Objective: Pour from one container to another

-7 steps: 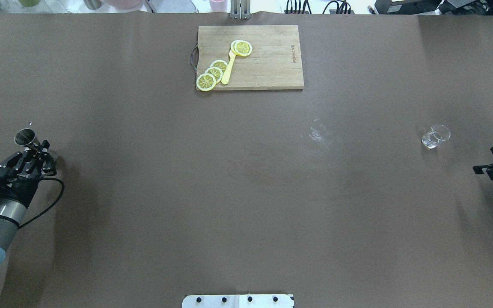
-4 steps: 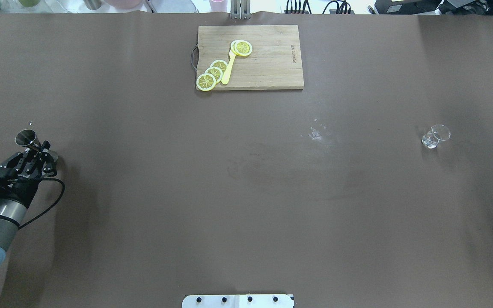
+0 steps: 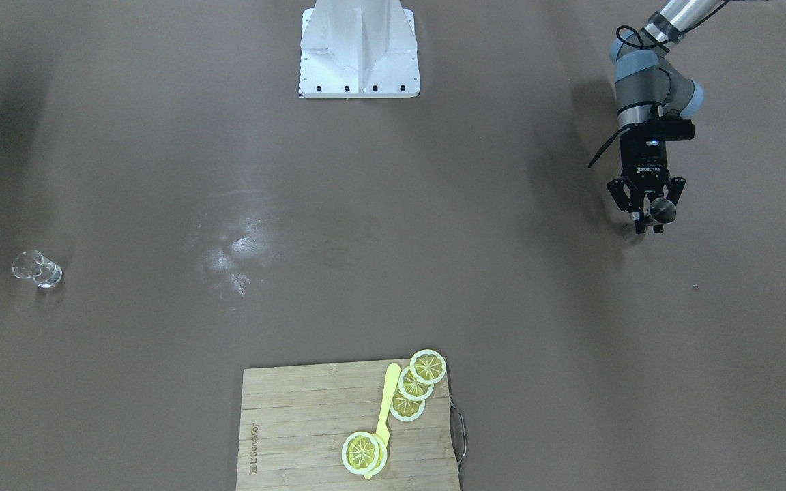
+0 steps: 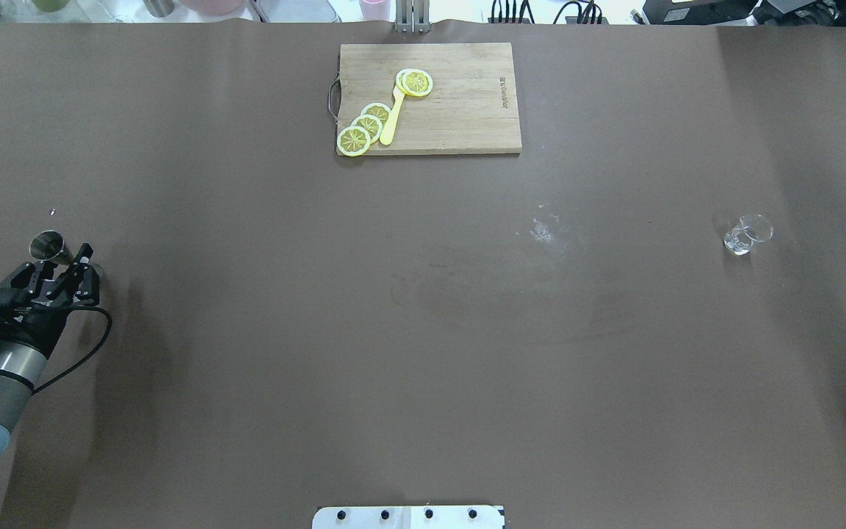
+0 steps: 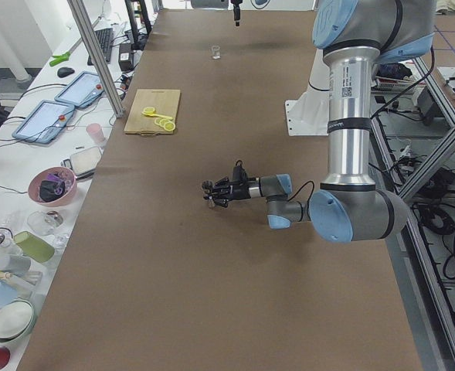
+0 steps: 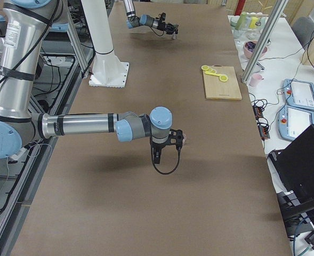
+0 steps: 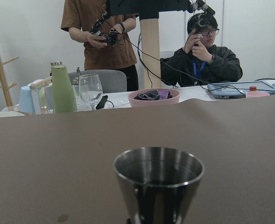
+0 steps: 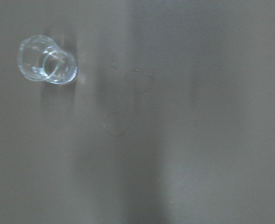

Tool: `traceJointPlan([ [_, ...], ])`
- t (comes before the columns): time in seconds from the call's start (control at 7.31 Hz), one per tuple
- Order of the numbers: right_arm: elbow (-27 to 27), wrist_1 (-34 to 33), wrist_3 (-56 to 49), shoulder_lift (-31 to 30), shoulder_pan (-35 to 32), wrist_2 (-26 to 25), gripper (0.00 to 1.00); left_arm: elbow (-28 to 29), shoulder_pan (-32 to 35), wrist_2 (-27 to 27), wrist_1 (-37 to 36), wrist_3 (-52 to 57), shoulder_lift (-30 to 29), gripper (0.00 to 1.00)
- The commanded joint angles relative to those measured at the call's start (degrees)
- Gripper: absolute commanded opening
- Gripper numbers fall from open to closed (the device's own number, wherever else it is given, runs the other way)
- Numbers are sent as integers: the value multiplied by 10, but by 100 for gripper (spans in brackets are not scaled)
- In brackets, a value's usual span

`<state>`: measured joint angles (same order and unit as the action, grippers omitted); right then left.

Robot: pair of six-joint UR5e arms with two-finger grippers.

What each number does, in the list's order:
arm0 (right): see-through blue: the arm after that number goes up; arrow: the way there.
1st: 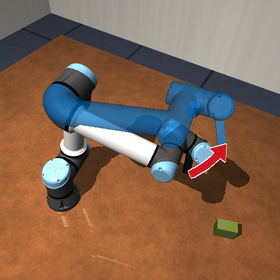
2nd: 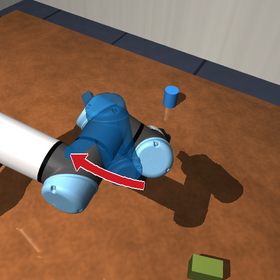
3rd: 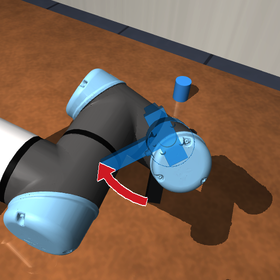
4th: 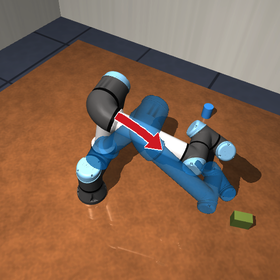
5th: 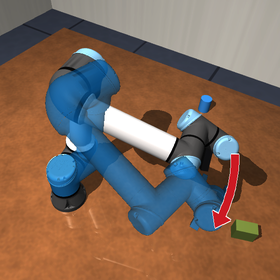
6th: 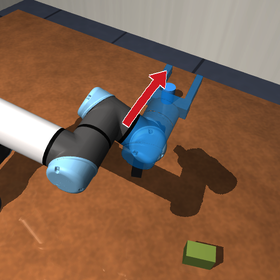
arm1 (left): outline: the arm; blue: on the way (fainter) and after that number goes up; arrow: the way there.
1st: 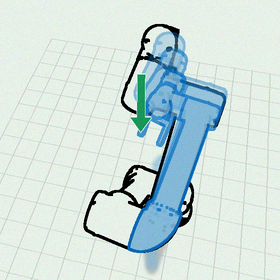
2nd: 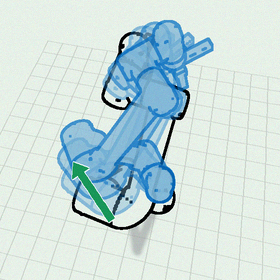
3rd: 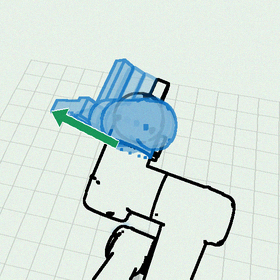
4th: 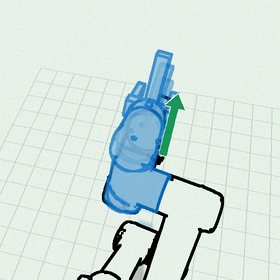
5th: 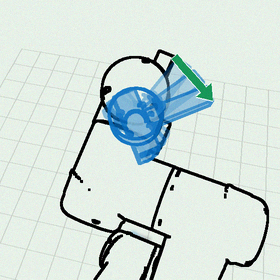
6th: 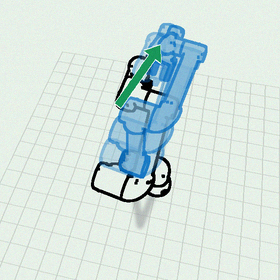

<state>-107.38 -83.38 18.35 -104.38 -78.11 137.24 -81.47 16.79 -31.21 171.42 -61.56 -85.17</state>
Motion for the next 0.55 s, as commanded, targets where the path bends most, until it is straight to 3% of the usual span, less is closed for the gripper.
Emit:
traceJointPlan([
  [0.0,1,-63,-2,1,-51,-8,100,0,0,-2,0,0,0,62],
  [0.27,-2,-99,-110,-12,-119,-8,100,-1,0,-3,0,1,0,72],
  [0.41,-7,-143,-157,-9,-124,-36,100,-2,-1,-3,0,1,0,81],
])
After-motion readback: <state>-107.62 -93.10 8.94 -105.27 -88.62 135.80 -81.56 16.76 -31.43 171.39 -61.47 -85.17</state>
